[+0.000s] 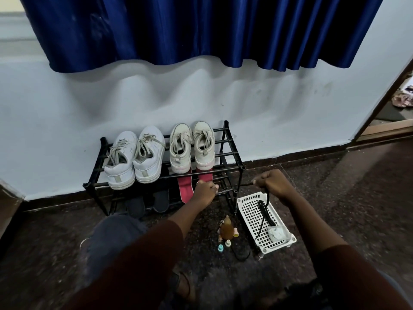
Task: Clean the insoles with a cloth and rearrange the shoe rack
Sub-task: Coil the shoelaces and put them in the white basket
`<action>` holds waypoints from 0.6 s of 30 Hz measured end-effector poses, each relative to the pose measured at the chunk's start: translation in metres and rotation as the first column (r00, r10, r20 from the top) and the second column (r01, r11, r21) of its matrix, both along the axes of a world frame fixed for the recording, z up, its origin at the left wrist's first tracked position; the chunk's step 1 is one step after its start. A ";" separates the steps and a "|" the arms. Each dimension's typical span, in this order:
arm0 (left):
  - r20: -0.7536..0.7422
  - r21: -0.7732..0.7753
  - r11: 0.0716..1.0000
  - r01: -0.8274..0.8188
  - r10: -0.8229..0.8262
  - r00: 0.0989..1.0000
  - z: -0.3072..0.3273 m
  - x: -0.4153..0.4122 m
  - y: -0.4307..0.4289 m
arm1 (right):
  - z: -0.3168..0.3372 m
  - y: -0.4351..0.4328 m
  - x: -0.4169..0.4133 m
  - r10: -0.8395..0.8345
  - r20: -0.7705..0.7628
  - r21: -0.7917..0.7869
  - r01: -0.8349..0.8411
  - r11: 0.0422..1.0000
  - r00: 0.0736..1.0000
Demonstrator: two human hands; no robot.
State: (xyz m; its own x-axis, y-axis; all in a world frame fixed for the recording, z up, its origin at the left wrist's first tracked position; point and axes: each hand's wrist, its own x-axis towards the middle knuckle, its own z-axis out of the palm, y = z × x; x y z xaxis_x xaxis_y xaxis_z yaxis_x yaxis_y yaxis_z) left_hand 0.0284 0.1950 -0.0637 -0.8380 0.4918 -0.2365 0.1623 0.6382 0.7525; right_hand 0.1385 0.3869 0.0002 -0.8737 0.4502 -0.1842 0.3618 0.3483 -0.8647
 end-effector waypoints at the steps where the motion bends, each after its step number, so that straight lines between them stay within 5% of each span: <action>1: 0.009 -0.007 1.000 -0.012 0.012 1.000 -0.002 -0.003 -0.003 | 0.001 0.001 0.001 -0.003 -0.007 -0.003 0.003 1.000 1.000; 12: -0.055 0.185 0.968 0.170 -0.163 0.985 0.029 0.019 0.031 | 0.002 -0.023 -0.028 0.082 -0.069 0.033 -0.080 0.996 0.994; 18: -0.097 0.210 0.965 0.157 -0.139 0.986 0.023 0.017 0.032 | -0.003 -0.023 -0.028 0.012 -0.069 -0.105 -0.019 0.994 0.998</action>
